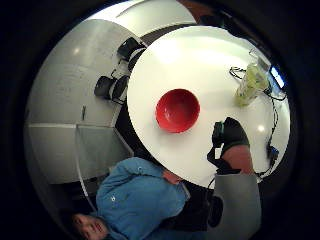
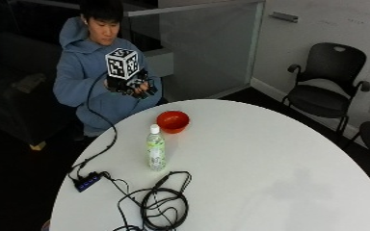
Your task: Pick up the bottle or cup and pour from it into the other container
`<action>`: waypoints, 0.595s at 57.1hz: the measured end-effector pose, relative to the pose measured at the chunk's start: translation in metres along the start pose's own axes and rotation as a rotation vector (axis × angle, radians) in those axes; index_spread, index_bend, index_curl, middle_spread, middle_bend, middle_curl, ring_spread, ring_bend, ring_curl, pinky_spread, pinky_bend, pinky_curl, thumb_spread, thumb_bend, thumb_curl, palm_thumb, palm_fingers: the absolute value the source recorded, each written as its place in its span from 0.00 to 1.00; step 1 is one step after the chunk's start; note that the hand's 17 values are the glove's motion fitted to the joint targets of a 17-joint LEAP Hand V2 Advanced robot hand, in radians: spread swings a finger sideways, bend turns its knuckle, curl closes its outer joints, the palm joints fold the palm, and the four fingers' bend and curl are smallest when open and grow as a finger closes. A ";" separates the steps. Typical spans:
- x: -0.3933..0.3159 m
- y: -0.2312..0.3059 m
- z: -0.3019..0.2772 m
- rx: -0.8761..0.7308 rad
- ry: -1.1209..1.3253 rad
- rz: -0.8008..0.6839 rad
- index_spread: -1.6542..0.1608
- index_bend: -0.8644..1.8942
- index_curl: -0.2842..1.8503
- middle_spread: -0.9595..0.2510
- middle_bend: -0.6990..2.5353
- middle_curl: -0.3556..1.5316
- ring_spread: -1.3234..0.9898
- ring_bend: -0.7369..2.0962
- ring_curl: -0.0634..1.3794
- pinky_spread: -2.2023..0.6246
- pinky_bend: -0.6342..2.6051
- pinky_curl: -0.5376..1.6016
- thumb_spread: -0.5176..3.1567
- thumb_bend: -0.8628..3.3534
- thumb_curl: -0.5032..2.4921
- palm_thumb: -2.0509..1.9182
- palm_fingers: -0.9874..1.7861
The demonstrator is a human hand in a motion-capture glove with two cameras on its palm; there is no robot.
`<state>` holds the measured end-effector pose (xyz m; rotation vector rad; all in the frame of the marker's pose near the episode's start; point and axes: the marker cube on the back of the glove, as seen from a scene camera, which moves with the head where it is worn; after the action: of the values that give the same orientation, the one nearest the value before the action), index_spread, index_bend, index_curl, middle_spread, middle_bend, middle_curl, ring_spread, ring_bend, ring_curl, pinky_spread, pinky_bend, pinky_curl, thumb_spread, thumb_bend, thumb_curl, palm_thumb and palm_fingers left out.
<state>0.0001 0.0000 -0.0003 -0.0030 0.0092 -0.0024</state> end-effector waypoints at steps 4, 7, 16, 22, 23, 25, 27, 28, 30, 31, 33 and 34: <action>-0.001 0.000 -0.001 -0.002 0.013 0.001 0.79 0.42 0.20 0.79 0.26 0.22 0.62 0.36 0.10 0.83 0.32 0.30 0.26 0.31 0.23 0.70 0.49; -0.001 -0.001 -0.002 -0.003 0.025 0.002 0.77 0.42 0.22 0.79 0.26 0.23 0.63 0.36 0.12 0.84 0.32 0.31 0.29 0.30 0.24 0.70 0.48; 0.003 0.000 -0.003 0.004 0.034 0.012 0.74 0.41 0.25 0.79 0.26 0.25 0.64 0.36 0.15 0.85 0.33 0.33 0.35 0.28 0.27 0.71 0.47; 0.009 0.002 -0.003 0.008 0.035 0.025 0.72 0.39 0.26 0.79 0.26 0.26 0.64 0.37 0.17 0.86 0.34 0.34 0.36 0.27 0.28 0.71 0.46; 0.010 0.003 -0.003 0.009 0.032 0.027 0.72 0.39 0.26 0.79 0.26 0.26 0.64 0.37 0.17 0.86 0.34 0.34 0.37 0.26 0.28 0.71 0.46; 0.013 0.003 -0.003 0.011 0.028 0.027 0.72 0.39 0.26 0.79 0.26 0.27 0.65 0.37 0.17 0.86 0.34 0.34 0.37 0.26 0.28 0.71 0.45; 0.016 0.004 -0.004 0.012 0.024 0.030 0.72 0.39 0.26 0.79 0.26 0.27 0.65 0.38 0.18 0.86 0.34 0.34 0.37 0.26 0.29 0.72 0.45; 0.018 0.004 -0.004 0.012 0.022 0.032 0.71 0.39 0.27 0.79 0.26 0.27 0.65 0.38 0.18 0.86 0.34 0.34 0.38 0.25 0.29 0.72 0.45; 0.021 0.006 -0.004 0.014 0.021 0.035 0.71 0.38 0.27 0.79 0.26 0.27 0.65 0.38 0.18 0.86 0.34 0.34 0.38 0.25 0.29 0.72 0.45; 0.023 0.006 -0.004 0.016 0.021 0.036 0.71 0.38 0.27 0.79 0.26 0.27 0.65 0.38 0.19 0.86 0.34 0.34 0.38 0.25 0.29 0.72 0.44; 0.027 0.007 -0.004 0.024 0.021 0.038 0.71 0.38 0.27 0.79 0.26 0.28 0.65 0.38 0.19 0.86 0.34 0.34 0.38 0.24 0.29 0.72 0.44; 0.030 0.008 -0.004 0.028 0.021 0.040 0.71 0.38 0.27 0.79 0.26 0.28 0.65 0.38 0.19 0.86 0.34 0.35 0.38 0.24 0.30 0.72 0.44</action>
<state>0.0298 0.0078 -0.0047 0.0252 0.0303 0.0377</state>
